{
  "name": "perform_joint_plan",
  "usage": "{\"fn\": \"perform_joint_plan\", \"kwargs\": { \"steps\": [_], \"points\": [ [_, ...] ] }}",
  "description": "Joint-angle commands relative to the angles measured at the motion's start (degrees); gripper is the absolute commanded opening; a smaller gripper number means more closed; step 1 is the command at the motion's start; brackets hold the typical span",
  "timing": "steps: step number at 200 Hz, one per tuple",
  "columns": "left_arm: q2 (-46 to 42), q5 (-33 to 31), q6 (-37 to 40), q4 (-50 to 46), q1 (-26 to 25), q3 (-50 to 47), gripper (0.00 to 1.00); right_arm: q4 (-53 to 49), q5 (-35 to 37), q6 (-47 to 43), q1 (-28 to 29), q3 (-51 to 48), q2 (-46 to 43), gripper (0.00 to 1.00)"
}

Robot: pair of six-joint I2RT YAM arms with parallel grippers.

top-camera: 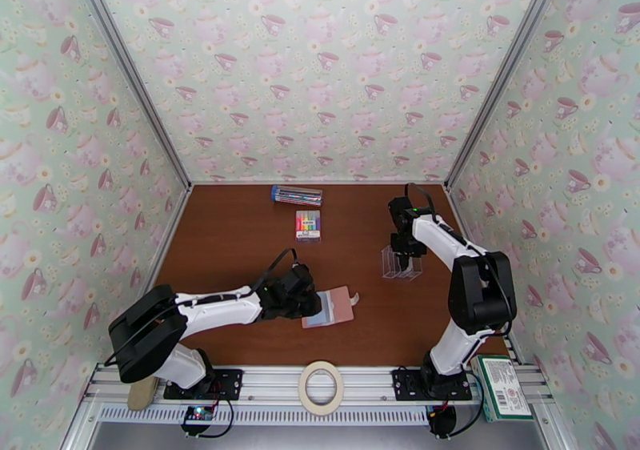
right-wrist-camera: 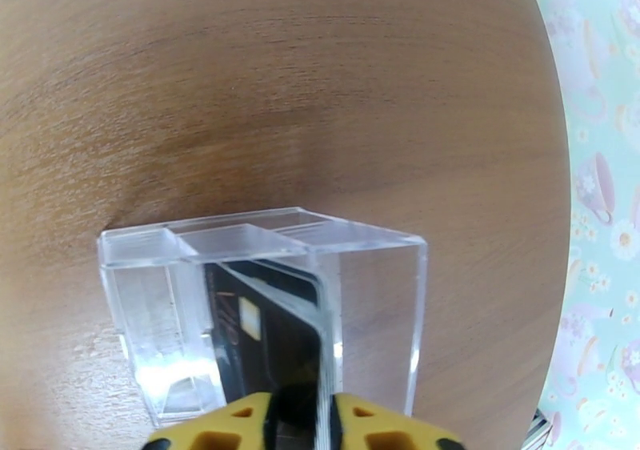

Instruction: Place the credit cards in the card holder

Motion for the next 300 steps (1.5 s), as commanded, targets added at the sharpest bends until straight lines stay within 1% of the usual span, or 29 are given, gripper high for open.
{"fn": "perform_joint_plan", "kwargs": {
  "steps": [1, 36, 56, 68, 106, 141, 171, 181, 200, 218, 244, 268, 300],
  "points": [
    [0.85, 0.27, 1.05, -0.50, 0.14, 1.33, 0.28, -1.15, 0.64, 0.68, -0.44, 1.20, -1.78, 0.17],
    [0.78, 0.31, 1.02, -0.24, 0.07, 1.25, 0.28, -1.67, -1.42, 1.18, -0.44, 1.54, -2.34, 0.05],
    [0.73, 0.13, 0.97, -0.30, 0.04, 1.26, 0.28, -1.93, -3.58, 1.71, -0.44, 1.50, -3.12, 0.04],
    [0.73, 0.05, 0.97, -0.37, 0.08, 1.19, 0.28, -2.24, -4.52, 2.06, -0.44, 1.46, -3.37, 0.00],
    [0.65, -0.05, 0.97, -0.41, 0.04, 1.22, 0.28, -2.71, -6.00, 3.48, -0.48, 0.98, -5.17, 0.00],
    [0.11, -0.22, 1.06, -0.67, 0.01, 1.13, 0.28, -3.04, -10.26, 4.55, -0.44, 0.42, -8.76, 0.00],
    [-1.04, -1.07, 1.23, -1.52, 0.06, 0.92, 0.28, -2.23, -19.15, 4.55, -0.44, -1.21, -14.09, 0.00],
    [-1.44, -1.34, 1.41, -1.98, 0.12, 1.04, 0.28, -1.06, -23.20, 4.81, -0.44, -2.29, -16.53, 0.00],
    [-2.52, -1.83, 1.44, -2.99, 0.23, 0.55, 0.28, 2.56, -33.03, 6.53, -0.14, -5.09, -21.28, 0.00],
    [-4.12, -1.81, 0.59, -2.57, 0.66, -1.06, 0.29, 6.81, -42.23, 7.45, 2.26, -8.77, -25.32, 0.00],
    [-5.88, -1.31, -0.15, -2.98, 1.17, -2.46, 0.29, 11.98, -48.72, 9.59, 7.88, -14.32, -29.21, 0.00],
    [-6.92, -1.11, -0.77, -3.02, 1.29, -3.32, 0.30, 17.16, -52.70, 12.08, 12.25, -19.41, -30.08, 0.00],
    [-6.35, -0.88, -1.39, -3.34, 1.73, -3.77, 0.30, 23.26, -54.12, 15.41, 18.31, -25.16, -28.70, 0.00]
  ]
}}
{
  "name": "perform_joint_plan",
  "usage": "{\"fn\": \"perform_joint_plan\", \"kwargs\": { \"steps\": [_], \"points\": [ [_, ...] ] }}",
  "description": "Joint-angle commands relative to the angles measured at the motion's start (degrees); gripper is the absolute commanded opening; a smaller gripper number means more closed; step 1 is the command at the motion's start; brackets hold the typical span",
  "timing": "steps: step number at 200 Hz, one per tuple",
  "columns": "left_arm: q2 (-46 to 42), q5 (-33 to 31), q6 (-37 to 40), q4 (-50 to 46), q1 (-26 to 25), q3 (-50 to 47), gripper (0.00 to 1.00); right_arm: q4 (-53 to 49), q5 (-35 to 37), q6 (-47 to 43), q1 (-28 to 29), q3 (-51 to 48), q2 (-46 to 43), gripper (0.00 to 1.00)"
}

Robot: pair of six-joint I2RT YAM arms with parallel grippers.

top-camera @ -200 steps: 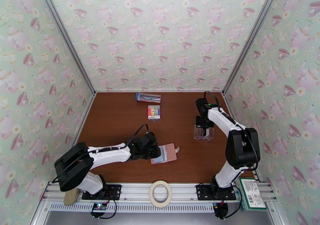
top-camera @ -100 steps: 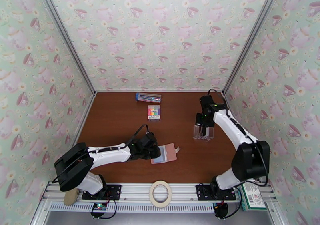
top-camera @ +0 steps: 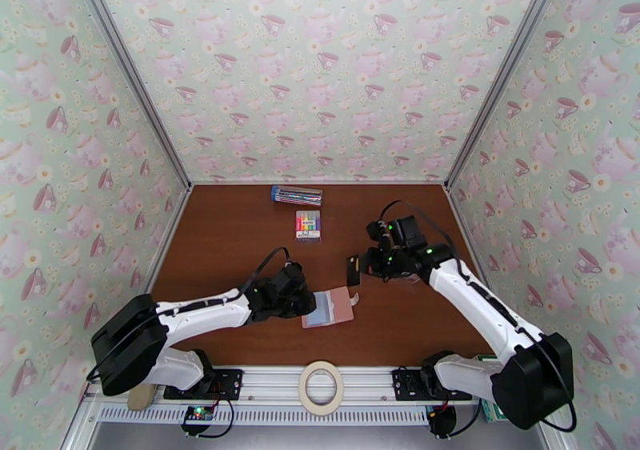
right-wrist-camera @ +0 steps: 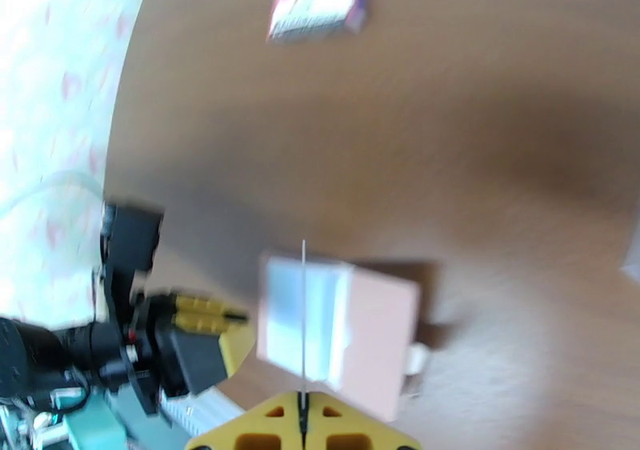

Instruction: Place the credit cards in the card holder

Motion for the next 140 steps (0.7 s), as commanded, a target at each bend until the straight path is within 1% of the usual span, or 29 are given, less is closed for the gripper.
{"fn": "perform_joint_plan", "kwargs": {
  "steps": [1, 54, 76, 140],
  "points": [
    [-0.23, -0.16, -1.00, -0.86, 0.55, -1.05, 0.30, 7.47, -4.66, 3.98, 3.24, -3.51, 0.82, 0.00],
    [2.36, 1.92, -1.58, 1.62, 0.81, -0.97, 0.30, 18.42, -5.40, 9.77, 7.07, -10.12, 5.13, 0.00],
    [3.27, 2.15, -1.42, 1.07, 0.81, -0.66, 0.29, 19.51, -4.74, 9.61, 7.72, -10.78, 7.65, 0.00],
    [4.21, 0.86, -1.14, 0.09, 0.98, -0.43, 0.29, 20.76, -3.29, 7.46, 7.71, -11.78, 11.16, 0.00]
  ]
}}
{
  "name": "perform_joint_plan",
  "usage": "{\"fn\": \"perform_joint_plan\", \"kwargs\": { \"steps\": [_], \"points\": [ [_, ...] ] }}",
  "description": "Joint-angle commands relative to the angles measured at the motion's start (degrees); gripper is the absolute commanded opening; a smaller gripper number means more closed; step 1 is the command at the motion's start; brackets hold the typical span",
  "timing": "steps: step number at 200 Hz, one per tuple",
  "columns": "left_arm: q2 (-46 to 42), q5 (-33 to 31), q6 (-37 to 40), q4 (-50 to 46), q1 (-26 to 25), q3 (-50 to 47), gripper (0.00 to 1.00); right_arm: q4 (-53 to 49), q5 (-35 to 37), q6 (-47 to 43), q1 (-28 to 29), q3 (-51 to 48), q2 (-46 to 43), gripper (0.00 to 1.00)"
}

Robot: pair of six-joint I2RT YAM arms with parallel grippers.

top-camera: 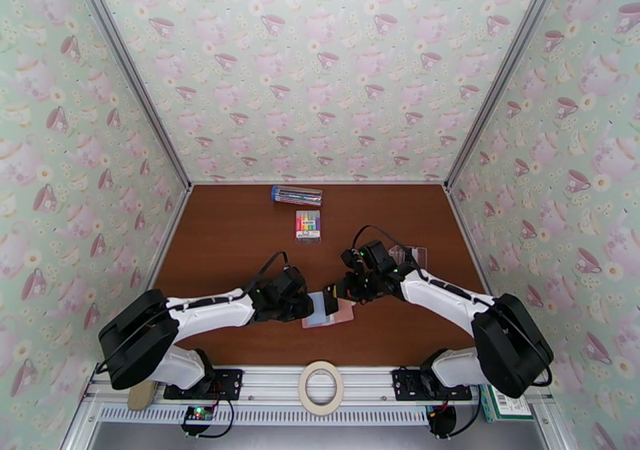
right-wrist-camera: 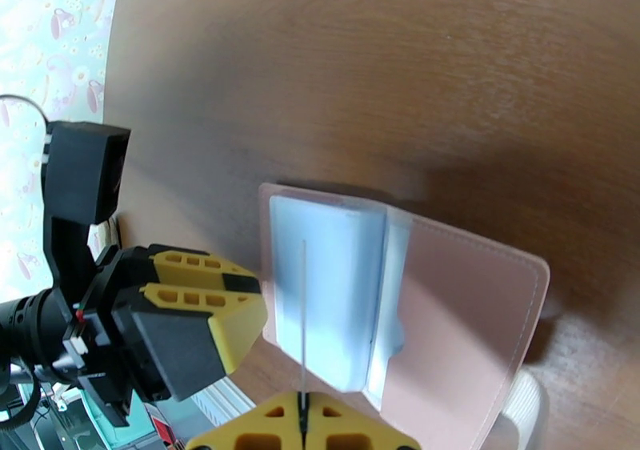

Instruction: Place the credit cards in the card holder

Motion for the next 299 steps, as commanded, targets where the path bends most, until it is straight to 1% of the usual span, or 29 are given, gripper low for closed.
{"fn": "perform_joint_plan", "kwargs": {
  "steps": [1, 44, 104, 194, 299],
  "points": [
    [1.30, -0.02, -0.24, -0.42, 0.37, 0.35, 0.29, 1.69, 0.51, -0.82, 0.23, -1.13, 1.24, 0.00],
    [1.79, -0.76, -0.07, -0.86, 0.38, 0.37, 0.28, 1.24, 1.93, -2.30, 0.27, -1.17, 2.83, 0.00],
    [2.21, -1.77, 0.35, -1.93, 0.38, 0.76, 0.28, 2.21, 1.59, -2.00, 0.26, -1.52, 4.68, 0.00],
    [5.09, -0.83, 0.38, -0.42, 0.40, 1.28, 0.28, 5.19, 0.64, -0.99, 0.27, -2.80, 7.35, 0.00],
    [5.00, -1.16, 0.37, -1.13, 0.38, 1.07, 0.27, 4.09, 2.15, -1.88, 0.06, -2.40, 8.41, 0.00]
  ]
}}
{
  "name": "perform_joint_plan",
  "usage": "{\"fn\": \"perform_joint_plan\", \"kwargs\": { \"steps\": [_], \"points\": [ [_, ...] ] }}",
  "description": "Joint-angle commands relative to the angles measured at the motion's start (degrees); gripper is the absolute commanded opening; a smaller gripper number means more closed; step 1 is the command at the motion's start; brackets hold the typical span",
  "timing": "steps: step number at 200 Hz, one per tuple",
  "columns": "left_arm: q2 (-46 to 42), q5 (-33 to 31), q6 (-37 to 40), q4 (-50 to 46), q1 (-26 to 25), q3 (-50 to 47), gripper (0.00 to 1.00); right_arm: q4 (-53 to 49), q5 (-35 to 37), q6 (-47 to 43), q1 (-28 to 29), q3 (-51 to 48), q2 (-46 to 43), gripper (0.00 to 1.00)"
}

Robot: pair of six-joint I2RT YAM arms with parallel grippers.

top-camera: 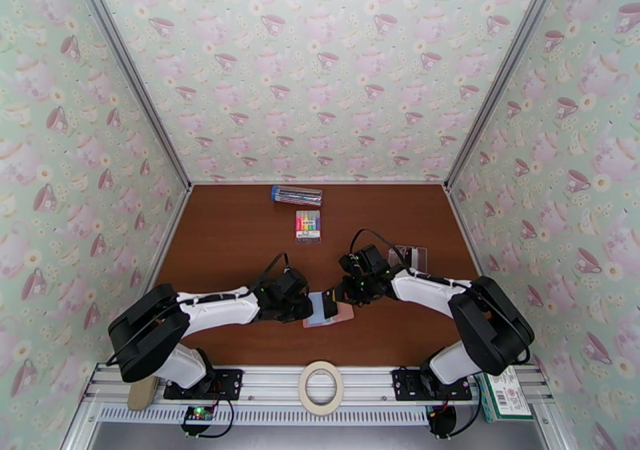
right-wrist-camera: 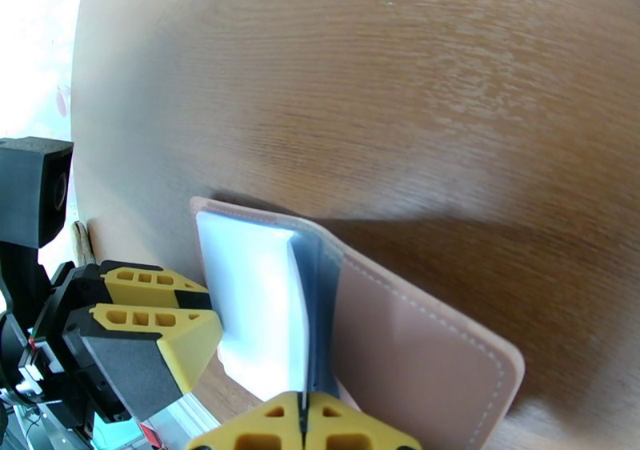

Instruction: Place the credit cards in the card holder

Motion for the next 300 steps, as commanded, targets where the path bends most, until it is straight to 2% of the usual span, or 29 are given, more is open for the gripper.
{"fn": "perform_joint_plan", "kwargs": {
  "steps": [1, 26, 300],
  "points": [
    [1.60, -0.70, 0.33, -0.66, 0.38, 0.35, 0.27, -1.08, 1.52, -0.89, 0.03, -0.63, 1.55, 0.00],
    [1.48, -0.70, 0.31, -0.45, 0.33, 0.15, 0.27, -3.02, 3.04, -2.16, 0.10, -0.54, 1.79, 0.00],
    [2.23, -0.53, 0.56, -1.13, 0.38, 0.81, 0.27, -1.02, -0.46, -1.26, 0.11, -0.10, 6.59, 0.00]
  ]
}}
